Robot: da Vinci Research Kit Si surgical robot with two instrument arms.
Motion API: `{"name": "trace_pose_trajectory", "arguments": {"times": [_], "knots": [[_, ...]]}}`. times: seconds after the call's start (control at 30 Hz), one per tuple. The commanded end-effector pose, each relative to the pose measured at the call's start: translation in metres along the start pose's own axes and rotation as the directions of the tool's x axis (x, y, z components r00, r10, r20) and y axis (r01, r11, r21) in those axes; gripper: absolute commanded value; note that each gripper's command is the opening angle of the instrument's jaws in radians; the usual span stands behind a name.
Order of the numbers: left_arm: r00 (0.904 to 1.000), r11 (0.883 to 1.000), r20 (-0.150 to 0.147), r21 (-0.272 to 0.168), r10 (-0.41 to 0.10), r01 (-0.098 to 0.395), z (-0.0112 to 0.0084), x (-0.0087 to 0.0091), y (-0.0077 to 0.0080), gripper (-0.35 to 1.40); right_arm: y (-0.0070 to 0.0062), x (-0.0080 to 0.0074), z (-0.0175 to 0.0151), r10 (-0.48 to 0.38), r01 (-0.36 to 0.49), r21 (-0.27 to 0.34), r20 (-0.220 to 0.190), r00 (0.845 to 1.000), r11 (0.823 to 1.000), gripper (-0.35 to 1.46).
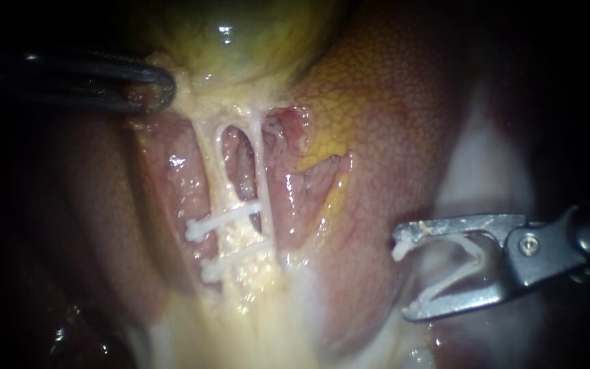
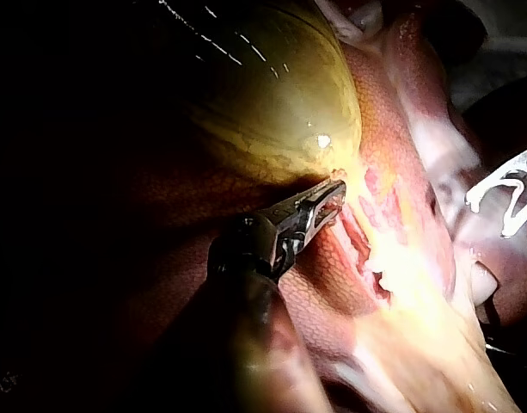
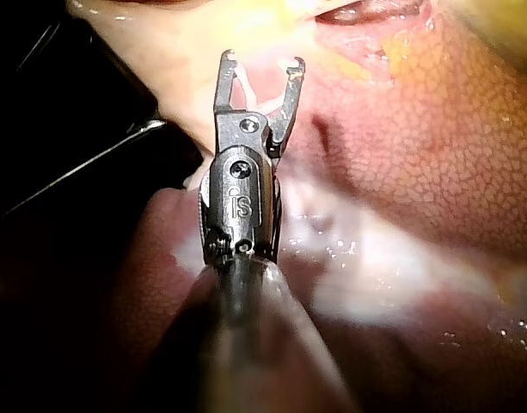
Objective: Clipping third clip left tube
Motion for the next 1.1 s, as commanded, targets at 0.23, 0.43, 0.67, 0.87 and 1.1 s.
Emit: {"name": "trace_pose_trajectory", "arguments": {"times": [0.23, 0.43, 0.67, 0.87, 1.1], "knots": [[1.0, 1.0, 0.001, -0.002, 0.0, 0.0, 0.0, 0.0, -0.0003, -0.35, 0.0031, 0.001, 0.0024, 0.033, -0.031, 0.035, -0.05, 0.998, 0.999, 0.45], [1.0, 1.0, 0.001, -0.002, -0.001, 0.001, 0.0, 0.0, -0.0003, -0.35, 0.0048, 0.0014, 0.004, 0.048, -0.044, 0.049, -0.072, 0.996, 0.998, 0.45], [1.0, 1.0, 0.002, -0.007, -0.001, 0.001, 0.0001, 0.0001, -0.0006, -0.35, 0.0062, 0.0017, 0.0055, 0.056, -0.053, 0.038, -0.082, 0.995, 0.998, 0.45], [1.0, 1.0, 0.002, -0.004, -0.001, 0.001, 0.0003, 0.0001, -0.0008, -0.35, 0.0073, 0.0017, 0.0066, 0.067, -0.063, 0.042, -0.091, 0.994, 0.997, 0.45], [1.0, 1.0, 0.001, -0.002, -0.001, 0.001, 0.0004, 0.0002, -0.0009, -0.35, 0.0082, 0.0016, 0.0075, 0.081, -0.077, 0.048, -0.097, 0.992, 0.996, 0.45]]}}
